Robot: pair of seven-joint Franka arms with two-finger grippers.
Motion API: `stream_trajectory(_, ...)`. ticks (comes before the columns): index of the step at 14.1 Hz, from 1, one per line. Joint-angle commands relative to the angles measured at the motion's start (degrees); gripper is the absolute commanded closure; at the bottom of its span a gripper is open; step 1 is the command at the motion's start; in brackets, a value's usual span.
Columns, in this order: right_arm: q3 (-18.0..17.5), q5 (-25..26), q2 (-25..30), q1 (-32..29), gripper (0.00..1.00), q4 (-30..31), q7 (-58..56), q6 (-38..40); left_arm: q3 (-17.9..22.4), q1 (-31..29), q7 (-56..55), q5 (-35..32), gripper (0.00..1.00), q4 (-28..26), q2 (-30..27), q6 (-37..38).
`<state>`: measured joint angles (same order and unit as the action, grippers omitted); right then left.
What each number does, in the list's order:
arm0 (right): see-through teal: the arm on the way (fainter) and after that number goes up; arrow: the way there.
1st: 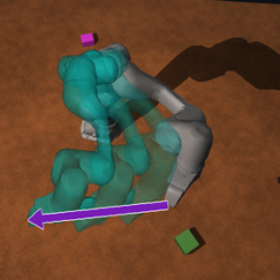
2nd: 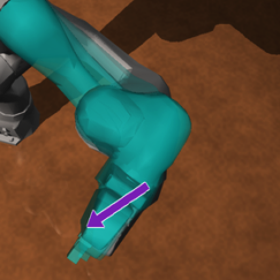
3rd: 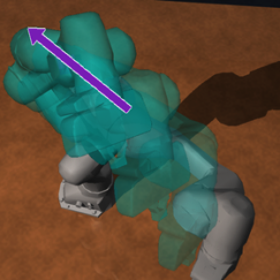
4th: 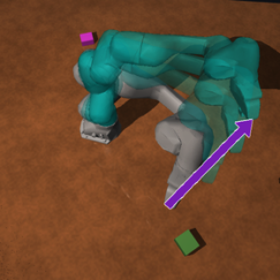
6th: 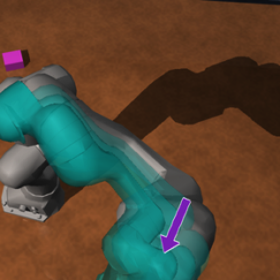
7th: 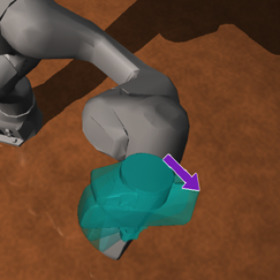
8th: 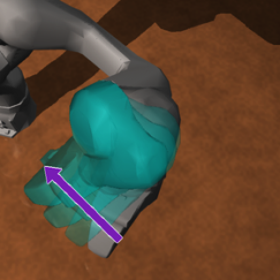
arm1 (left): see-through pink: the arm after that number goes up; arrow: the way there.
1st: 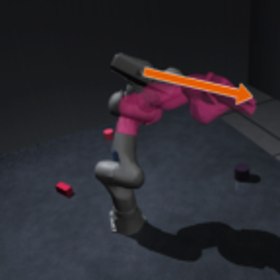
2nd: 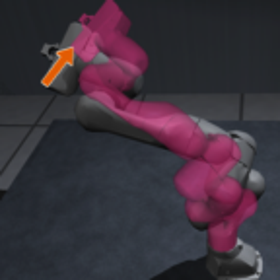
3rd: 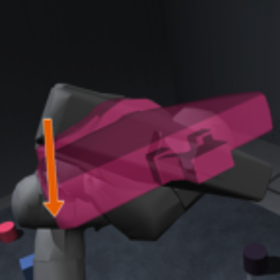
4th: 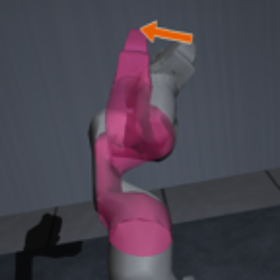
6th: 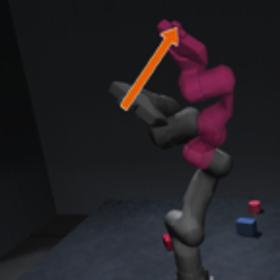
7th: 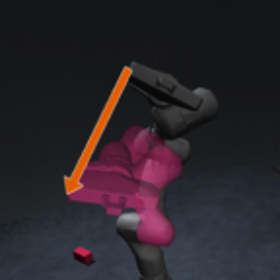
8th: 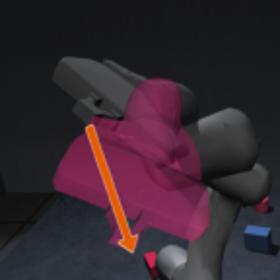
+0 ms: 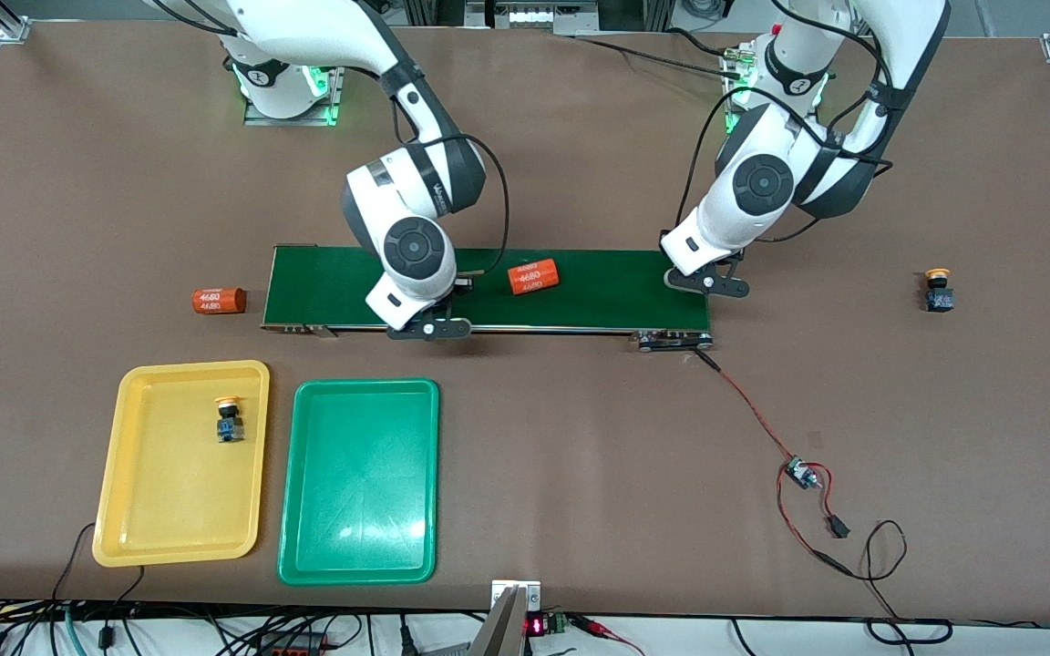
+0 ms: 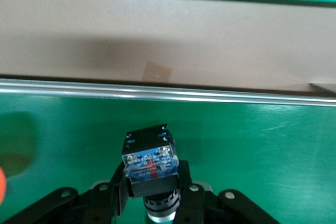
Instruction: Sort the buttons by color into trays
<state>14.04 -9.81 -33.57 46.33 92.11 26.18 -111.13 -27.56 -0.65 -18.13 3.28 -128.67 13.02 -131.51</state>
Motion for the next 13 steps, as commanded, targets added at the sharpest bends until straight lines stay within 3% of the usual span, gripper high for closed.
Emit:
stream_trajectory(1,0.46,0.06,3.94,-2.9,1.0,-1.13,-0.95,2.14,-0.04,0.64,-0.5,6.28,0.89,1.75,4.2,-4.1)
stream_trajectory(3,0.55,0.23,3.78,-5.19,1.0,-3.77,-0.7,2.5,0.05,1.18,-0.41,11.73,0.89,2.81,5.0,-5.6)
stream_trajectory(6,0.9,0.41,0.71,-10.1,1.0,-9.47,-1.31,1.7,0.05,2.58,-0.15,12.1,0.81,5.26,5.88,-5.69)
stream_trajectory(7,0.9,0.41,-0.96,-11.6,1.0,-11.58,-1.57,1.27,0.05,2.59,0.29,11.75,0.48,5.36,5.88,-5.69)
stream_trajectory(8,0.9,0.5,-2.54,-12.66,1.0,-13.26,-1.4,0.05,0.05,2.5,0.64,11.75,0.0,5.27,5.62,-5.6)
stream_trajectory(13,0.9,0.59,-11.5,-16.44,1.0,-17.05,-3.84,-13.12,0.58,0.49,0.38,11.49,0.0,5.8,-0.97,2.47)
